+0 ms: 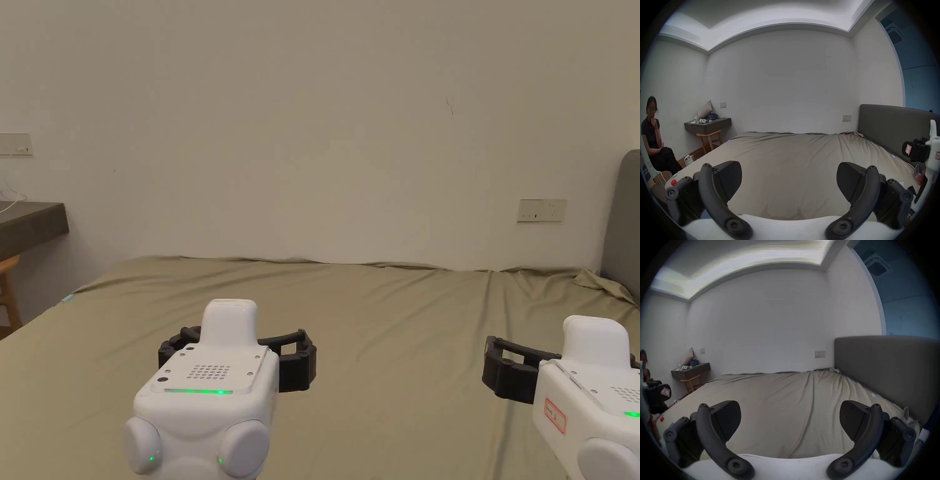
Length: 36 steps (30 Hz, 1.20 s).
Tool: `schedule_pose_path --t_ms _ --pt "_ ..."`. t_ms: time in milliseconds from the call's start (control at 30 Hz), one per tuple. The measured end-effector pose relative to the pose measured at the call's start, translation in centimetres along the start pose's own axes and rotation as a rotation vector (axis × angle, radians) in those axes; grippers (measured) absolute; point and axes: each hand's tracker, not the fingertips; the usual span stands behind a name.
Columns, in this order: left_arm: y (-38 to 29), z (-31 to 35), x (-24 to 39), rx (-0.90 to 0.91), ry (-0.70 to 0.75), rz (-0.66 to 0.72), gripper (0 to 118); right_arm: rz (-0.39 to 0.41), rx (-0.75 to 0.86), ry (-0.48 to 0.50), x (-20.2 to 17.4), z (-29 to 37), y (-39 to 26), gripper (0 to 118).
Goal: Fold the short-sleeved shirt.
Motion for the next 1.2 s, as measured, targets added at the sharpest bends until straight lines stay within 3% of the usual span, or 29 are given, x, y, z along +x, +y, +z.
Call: schedule_pose_path --t_ms 167,300,467,700,867,1200 --pt "0.3 0.0 0.0 0.004 0.006 -0.003 118 -0.036 -0.028 0.071 0.8 0.0 0.3 118" --pt "0.3 -0.1 0.0 -0.003 0.01 -0.002 118 0.07 0.035 0.055 0.1 0.6 0.5 118" --pt "0.3 -0.5 -0.1 -0.019 0.025 0.007 118 0.094 0.027 0.073 -0.2 0.7 0.9 118" --pt "0.5 -0.3 -0.3 -0.022 0.018 0.018 118 0.089 -0.029 0.043 -0.5 0.5 0.9 118" --pt "0.7 -0.2 -0.4 -0.022 0.022 0.006 118 0.015 -0.063 0.084 0.0 0.4 1.4 118" --pt "0.8 -0.1 -0.6 -0.022 0.045 0.009 118 0.027 -0.067 0.095 -0.1 1.2 2.3 118"
